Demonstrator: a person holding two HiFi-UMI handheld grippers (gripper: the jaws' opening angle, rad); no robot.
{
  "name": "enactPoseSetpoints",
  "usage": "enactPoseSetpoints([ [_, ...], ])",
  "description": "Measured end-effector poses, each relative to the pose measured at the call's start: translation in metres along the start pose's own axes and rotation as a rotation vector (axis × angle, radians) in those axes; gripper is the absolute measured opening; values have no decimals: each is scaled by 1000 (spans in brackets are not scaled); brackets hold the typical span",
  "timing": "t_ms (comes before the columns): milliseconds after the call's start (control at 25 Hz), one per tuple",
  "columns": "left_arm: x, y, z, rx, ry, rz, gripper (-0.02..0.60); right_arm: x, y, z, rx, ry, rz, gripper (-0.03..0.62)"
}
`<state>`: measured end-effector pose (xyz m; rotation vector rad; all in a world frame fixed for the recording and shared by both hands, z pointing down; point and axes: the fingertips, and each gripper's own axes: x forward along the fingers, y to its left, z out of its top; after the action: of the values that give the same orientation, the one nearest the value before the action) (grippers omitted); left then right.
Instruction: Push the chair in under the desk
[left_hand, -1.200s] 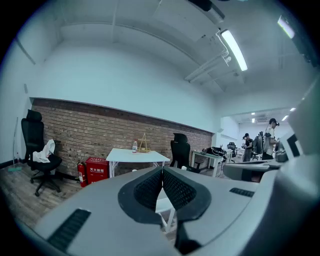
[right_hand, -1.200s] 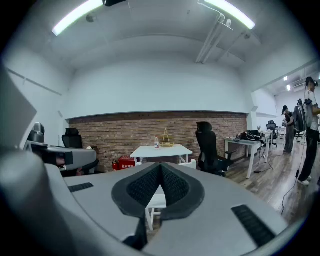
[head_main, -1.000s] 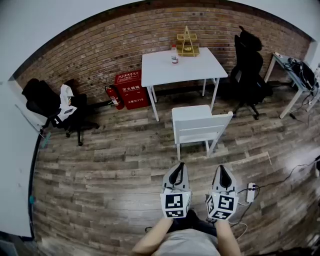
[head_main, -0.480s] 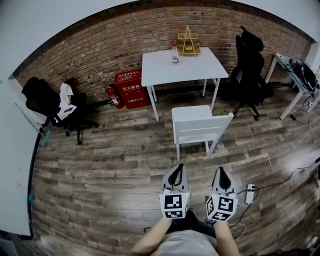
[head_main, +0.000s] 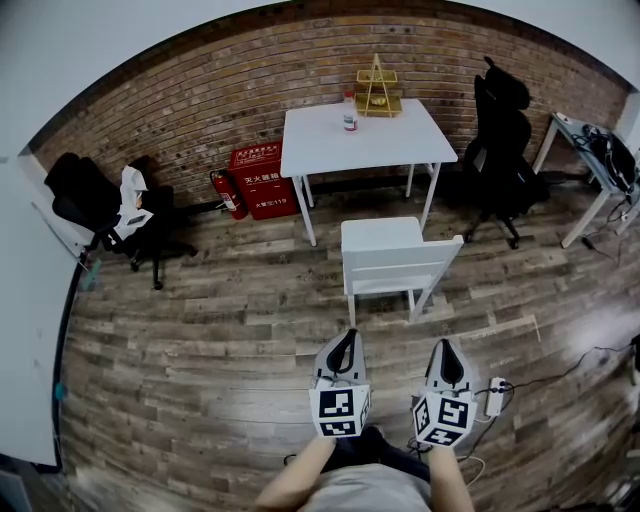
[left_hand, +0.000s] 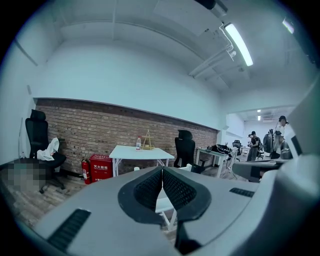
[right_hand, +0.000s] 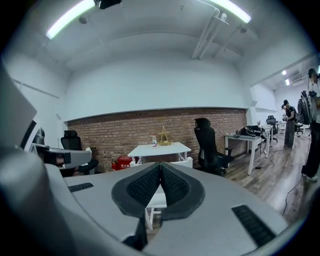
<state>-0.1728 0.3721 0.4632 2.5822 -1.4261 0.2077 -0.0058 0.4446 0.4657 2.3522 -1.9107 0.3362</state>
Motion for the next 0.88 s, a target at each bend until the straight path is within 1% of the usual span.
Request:
enactPoseSetpoints([
  [240,5,-13,-3,-18,8,32,17,3,-22,-3,4,16,20,17],
  [520,8,-23,-7,-21,17,50,17,6,-32,-8,11,30,48,17],
  [720,15,-17,-12,-23,35,60,17,17,-29,-12,23,41,55,17],
  [880,28,-6,-9,-27,35,62,17,33,-25,-10,22,43,52,17],
])
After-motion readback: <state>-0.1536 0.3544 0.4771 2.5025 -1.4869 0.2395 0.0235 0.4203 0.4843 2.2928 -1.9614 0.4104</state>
